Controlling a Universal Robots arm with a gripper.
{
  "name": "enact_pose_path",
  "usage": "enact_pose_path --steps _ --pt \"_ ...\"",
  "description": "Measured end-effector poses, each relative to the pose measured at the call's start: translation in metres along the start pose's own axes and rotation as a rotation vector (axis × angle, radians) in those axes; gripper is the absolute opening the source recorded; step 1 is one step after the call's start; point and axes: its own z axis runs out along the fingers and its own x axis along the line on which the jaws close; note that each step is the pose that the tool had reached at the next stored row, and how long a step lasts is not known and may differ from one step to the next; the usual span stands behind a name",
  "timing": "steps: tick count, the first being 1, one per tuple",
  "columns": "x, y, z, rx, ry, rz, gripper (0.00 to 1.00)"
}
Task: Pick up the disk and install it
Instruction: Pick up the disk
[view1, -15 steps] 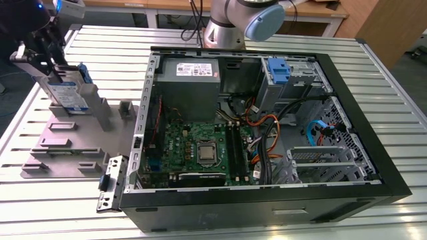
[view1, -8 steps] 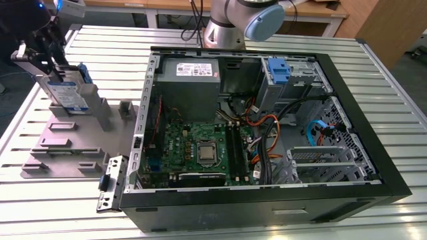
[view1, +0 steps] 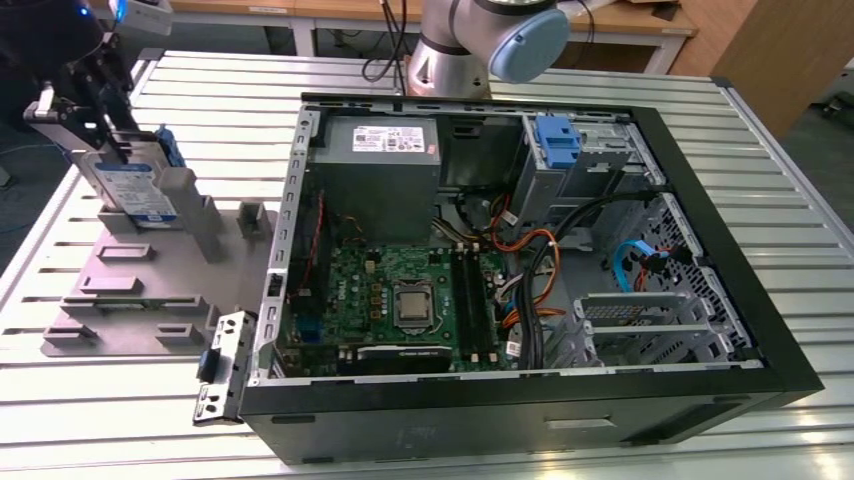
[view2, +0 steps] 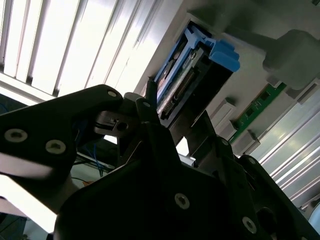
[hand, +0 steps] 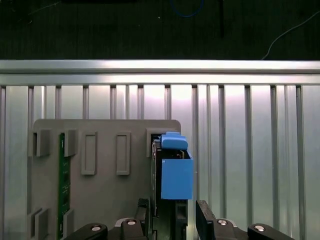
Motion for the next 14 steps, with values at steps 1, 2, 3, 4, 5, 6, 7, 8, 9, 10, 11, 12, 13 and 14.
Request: enact_pose_path --steps 1,2,3,4,5,6,7,8,9,10,11,12,13,14 --pt "0.0001 -0.0002 0.0000 0.0000 0.0000 0.000 0.50" --pt "0.0000 -0.0004 0.0001 0.0000 0.0000 0.000 0.50" --pt "0.0001 -0.0005 0.0000 -0.0001 0.0000 0.000 0.50" --pt "0.0001 -0.0005 0.0000 -0.0001 0.0001 0.000 0.50" --pt "0.0001 -0.0005 0.0000 -0.0001 0.0001 0.000 0.50" --pt "0.0001 -0.0005 0.0001 0.0000 0.0001 0.000 0.50" --pt "0.0001 -0.0005 0.0001 0.0000 0.0001 0.000 0.50" --pt "0.0001 -0.0006 0.0001 0.0000 0.0001 0.000 0.50" --pt "0.0001 -0.0006 0.0001 0.0000 0.0001 0.000 0.50" --pt "0.0001 -0.0006 0.0001 0.0000 0.0001 0.000 0.48" --pt "0.0001 -0.0006 0.0001 0.0000 0.0001 0.000 0.48" --pt "0.0001 -0.0006 0.0000 -0.0001 0.0001 0.000 0.42" --pt "0.0001 -0.0006 0.0001 0.0000 0.0000 0.000 0.42" --pt "0.0001 -0.0006 0.0001 0.0000 0.0001 0.000 0.42"
